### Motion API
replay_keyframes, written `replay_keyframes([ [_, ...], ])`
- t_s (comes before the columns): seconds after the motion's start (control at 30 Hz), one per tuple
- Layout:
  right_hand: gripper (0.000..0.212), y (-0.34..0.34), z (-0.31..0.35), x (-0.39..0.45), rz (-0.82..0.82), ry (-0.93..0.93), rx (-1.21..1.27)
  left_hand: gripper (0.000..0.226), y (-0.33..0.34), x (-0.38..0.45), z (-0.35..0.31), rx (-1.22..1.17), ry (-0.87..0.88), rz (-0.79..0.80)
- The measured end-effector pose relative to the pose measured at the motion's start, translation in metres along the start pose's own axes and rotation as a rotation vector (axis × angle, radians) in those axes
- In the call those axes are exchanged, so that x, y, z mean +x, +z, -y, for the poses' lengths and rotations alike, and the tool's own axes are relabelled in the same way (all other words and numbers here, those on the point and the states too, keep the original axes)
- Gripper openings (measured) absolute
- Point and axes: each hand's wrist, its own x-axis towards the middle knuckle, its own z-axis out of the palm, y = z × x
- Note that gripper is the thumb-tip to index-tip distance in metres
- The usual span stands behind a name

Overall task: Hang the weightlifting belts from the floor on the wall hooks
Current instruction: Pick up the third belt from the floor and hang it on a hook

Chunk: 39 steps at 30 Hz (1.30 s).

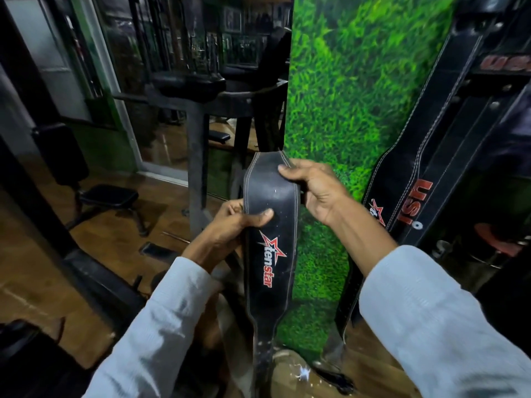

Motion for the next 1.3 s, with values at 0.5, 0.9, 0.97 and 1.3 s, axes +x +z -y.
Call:
replay_keyframes([
  [0.5,0.037,-0.005,-0.053,-0.024,0.087,0.033,-0.396,0.037,0.002,0.022,-0.042,-0.004,-0.171,-0.181],
  [0.9,0.016,0.001,-0.017,-0.002,-0.135,-0.126,-0.229,0.035,0.016,0.012,-0.019,0.108,-0.186,0.039],
  [0.97,0.012,-0.008,-0.024,-0.011,-0.125,-0.208,-0.299,0.034,0.021,0.021,-0.029,0.167,-0.215,-0.01],
  [1.3,0.034,-0.065,-0.025,-0.041,-0.059,-0.38,-0.584,0.01,0.078,0.068,-0.044,-0.004,-0.013,-0.092],
])
